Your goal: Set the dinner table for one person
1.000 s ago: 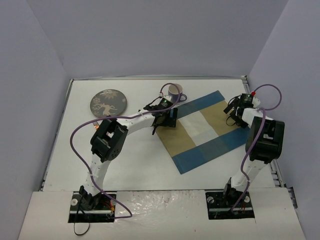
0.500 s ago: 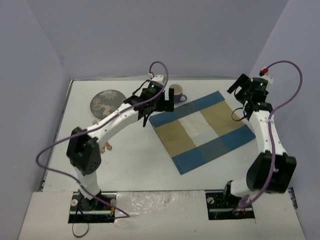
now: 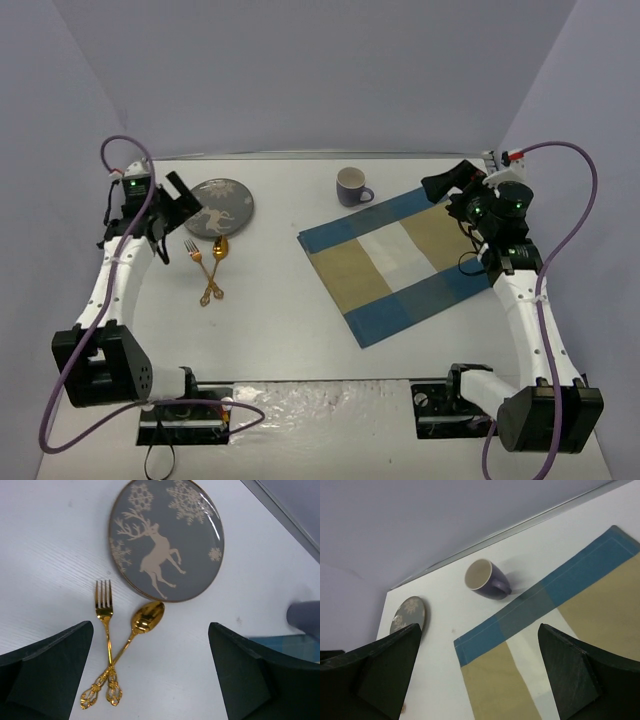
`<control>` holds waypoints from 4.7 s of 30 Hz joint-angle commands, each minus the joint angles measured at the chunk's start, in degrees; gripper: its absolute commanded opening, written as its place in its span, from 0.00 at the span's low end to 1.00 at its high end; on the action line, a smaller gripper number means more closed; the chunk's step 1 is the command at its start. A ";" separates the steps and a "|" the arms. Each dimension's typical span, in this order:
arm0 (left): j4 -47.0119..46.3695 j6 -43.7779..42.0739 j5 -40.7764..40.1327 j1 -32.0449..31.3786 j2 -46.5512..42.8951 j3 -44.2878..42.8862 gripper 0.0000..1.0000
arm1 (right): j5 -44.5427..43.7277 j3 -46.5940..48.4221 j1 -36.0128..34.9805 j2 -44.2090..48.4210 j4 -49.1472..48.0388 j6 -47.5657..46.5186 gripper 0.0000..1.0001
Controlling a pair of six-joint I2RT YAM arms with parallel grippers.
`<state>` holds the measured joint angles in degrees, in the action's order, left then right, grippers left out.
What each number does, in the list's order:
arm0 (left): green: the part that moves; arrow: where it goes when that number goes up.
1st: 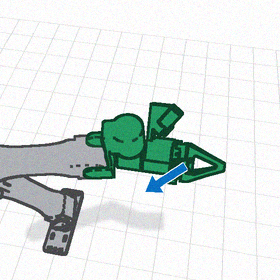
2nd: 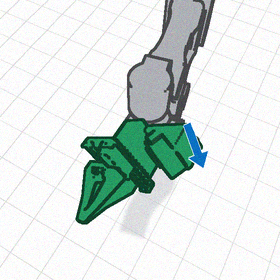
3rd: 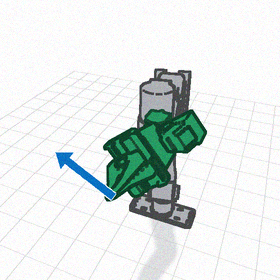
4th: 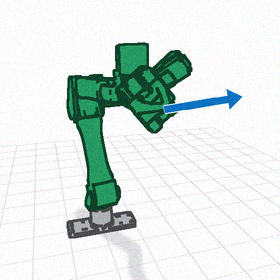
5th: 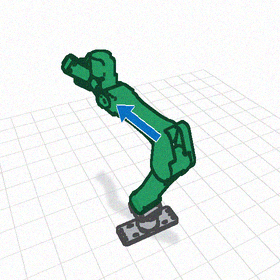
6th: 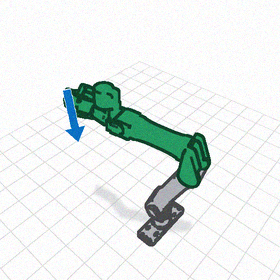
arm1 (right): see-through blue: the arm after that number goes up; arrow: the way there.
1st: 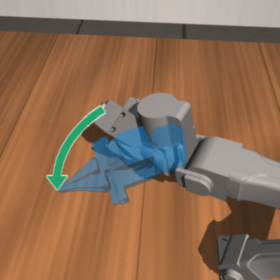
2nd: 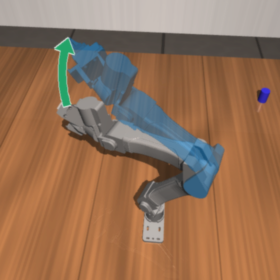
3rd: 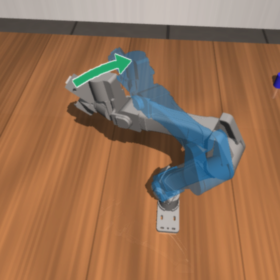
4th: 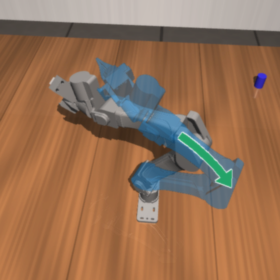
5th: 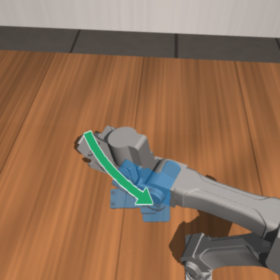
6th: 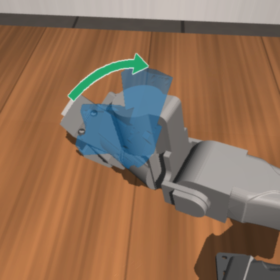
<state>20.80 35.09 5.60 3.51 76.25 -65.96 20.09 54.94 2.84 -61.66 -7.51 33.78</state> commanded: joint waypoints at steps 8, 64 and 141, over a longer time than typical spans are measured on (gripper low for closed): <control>-18.26 0.86 21.18 16.81 16.90 -4.50 0.97 | 11.46 -6.46 -4.65 3.76 -12.04 0.23 1.00; -18.32 -0.91 42.90 16.00 49.80 -20.88 0.00 | 11.11 -9.33 -7.23 6.64 -11.12 -4.51 1.00; -64.83 37.21 23.52 -42.50 38.51 -11.24 0.00 | 9.26 0.63 -7.41 20.88 5.99 -7.06 1.00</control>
<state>-29.73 68.90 27.11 -37.79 115.60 -70.71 29.30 54.43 -4.23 -41.08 1.54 28.07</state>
